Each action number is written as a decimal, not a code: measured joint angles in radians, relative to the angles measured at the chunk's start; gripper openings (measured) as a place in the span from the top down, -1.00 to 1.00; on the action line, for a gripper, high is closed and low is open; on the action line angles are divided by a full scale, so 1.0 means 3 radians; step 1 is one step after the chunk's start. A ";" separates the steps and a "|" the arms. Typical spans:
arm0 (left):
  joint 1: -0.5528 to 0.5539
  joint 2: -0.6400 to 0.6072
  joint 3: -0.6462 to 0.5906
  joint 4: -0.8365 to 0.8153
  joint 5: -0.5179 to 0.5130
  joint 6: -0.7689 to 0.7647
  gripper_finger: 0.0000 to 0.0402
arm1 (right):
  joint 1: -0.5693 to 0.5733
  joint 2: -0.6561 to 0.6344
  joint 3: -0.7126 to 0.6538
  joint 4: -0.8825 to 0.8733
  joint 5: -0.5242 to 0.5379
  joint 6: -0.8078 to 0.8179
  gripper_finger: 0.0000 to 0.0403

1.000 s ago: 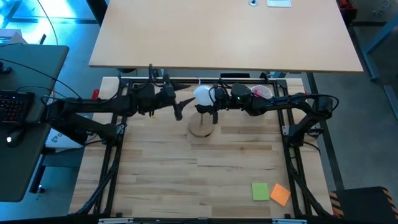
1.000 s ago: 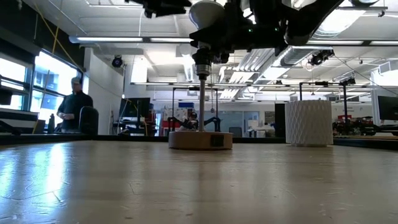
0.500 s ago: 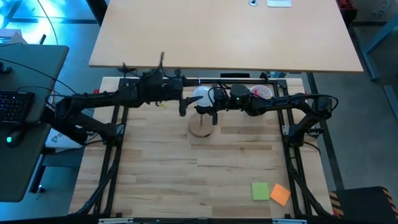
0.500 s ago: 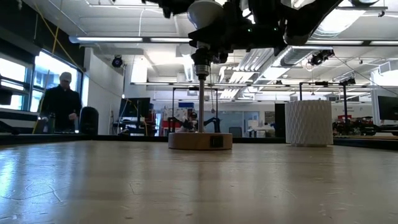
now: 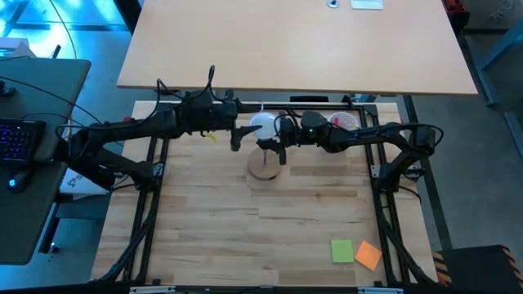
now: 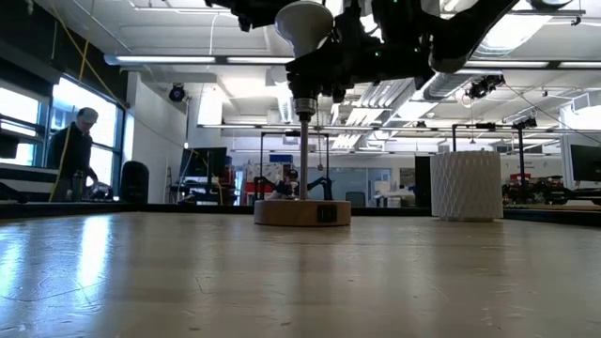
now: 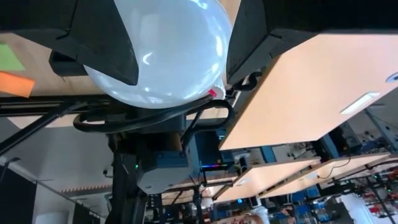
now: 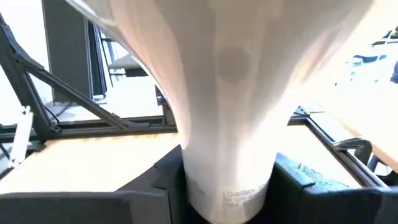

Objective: Screw lightbulb
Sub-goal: Insert the white lightbulb into the desk lamp

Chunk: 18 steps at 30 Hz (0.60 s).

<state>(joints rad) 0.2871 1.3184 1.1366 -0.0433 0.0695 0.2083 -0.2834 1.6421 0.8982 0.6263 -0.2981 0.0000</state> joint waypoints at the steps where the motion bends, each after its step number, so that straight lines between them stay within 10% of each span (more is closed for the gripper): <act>1: 0.0000 0.0001 0.0000 -0.0006 -0.0004 0.0002 -0.20 | -0.0010 0.0000 0.0000 0.0016 -0.0001 0.0004 0.27; 18: -0.0001 0.0011 -0.0009 0.0046 -0.0006 -0.0046 -0.20 | -0.0061 -0.0559 0.0003 -0.0721 0.0025 -0.0415 -0.18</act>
<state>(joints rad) 0.2867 1.3216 1.1339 -0.0295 0.0677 0.1944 -0.3016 1.4744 0.8990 0.4102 -0.2905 -0.1245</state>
